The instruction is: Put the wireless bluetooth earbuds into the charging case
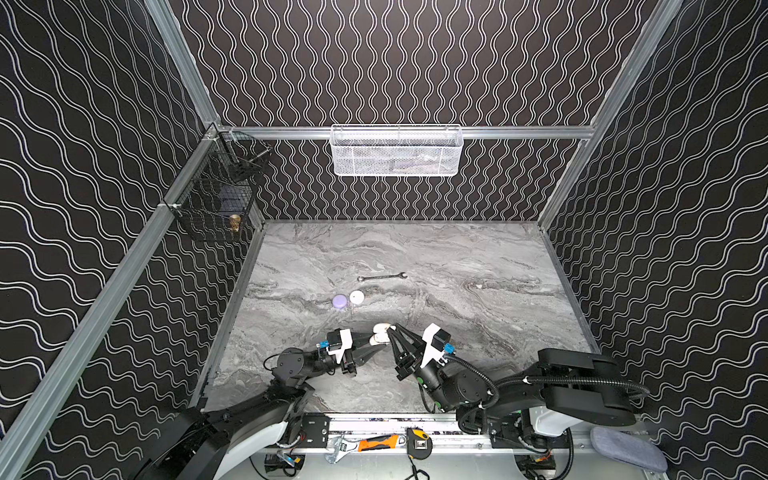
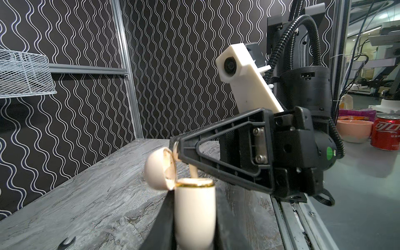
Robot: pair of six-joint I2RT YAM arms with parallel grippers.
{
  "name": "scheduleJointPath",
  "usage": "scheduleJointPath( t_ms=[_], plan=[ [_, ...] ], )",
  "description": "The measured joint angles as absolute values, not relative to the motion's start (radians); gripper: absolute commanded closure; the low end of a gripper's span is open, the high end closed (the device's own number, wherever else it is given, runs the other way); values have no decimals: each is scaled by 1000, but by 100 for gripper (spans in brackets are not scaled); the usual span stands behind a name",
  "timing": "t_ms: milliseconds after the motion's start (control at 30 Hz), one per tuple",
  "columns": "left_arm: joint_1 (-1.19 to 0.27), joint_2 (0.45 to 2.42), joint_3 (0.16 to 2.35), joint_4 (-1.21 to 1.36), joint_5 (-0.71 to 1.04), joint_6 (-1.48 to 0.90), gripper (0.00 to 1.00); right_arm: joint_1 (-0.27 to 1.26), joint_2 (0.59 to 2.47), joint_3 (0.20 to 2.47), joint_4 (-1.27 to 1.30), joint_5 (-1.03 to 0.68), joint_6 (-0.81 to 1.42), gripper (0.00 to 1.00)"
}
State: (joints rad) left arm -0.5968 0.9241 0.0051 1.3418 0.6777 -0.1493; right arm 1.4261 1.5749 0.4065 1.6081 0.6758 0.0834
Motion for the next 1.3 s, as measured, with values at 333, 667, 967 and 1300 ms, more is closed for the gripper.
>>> scheduleJointPath(
  t_ms=[333, 667, 967, 1300],
  plan=[
    [-600, 920, 5, 1359, 636, -130, 100, 1430, 1549, 406, 1607, 661, 97, 87],
    [-600, 902, 5, 1351, 629, -128, 100, 1430, 1550, 406, 1607, 660, 113, 88],
    [-600, 889, 5, 1353, 601, -140, 100, 1431, 1534, 401, 1607, 659, 133, 90],
    [-597, 887, 7, 1378, 464, -157, 100, 1438, 1299, 429, 1473, 709, 198, 97]
  ],
)
